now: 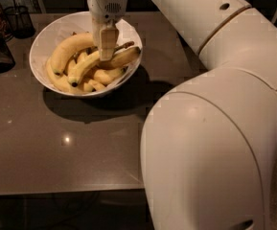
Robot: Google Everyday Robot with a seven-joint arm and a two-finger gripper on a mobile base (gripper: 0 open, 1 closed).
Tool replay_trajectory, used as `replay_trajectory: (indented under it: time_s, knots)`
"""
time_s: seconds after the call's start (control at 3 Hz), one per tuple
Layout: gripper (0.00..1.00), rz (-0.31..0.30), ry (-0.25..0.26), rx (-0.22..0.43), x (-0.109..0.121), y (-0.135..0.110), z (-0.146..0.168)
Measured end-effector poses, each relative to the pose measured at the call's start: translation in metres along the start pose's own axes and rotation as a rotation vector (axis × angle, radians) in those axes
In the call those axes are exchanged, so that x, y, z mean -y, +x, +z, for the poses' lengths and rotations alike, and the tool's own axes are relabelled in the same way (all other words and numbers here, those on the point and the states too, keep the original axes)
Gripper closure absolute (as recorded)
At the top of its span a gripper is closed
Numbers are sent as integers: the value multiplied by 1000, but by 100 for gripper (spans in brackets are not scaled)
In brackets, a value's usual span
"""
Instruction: Pick banana from white bowl
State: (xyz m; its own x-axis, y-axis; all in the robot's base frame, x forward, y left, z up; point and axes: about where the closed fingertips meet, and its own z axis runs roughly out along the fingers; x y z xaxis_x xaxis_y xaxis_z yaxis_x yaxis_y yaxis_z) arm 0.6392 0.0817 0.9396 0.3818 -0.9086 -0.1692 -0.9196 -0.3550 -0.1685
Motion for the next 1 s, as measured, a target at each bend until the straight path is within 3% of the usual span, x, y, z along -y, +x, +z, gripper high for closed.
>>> replay_trajectory:
  time_s: [1.0]
  knots:
    - [46,-18,-32,1,1,-1,12]
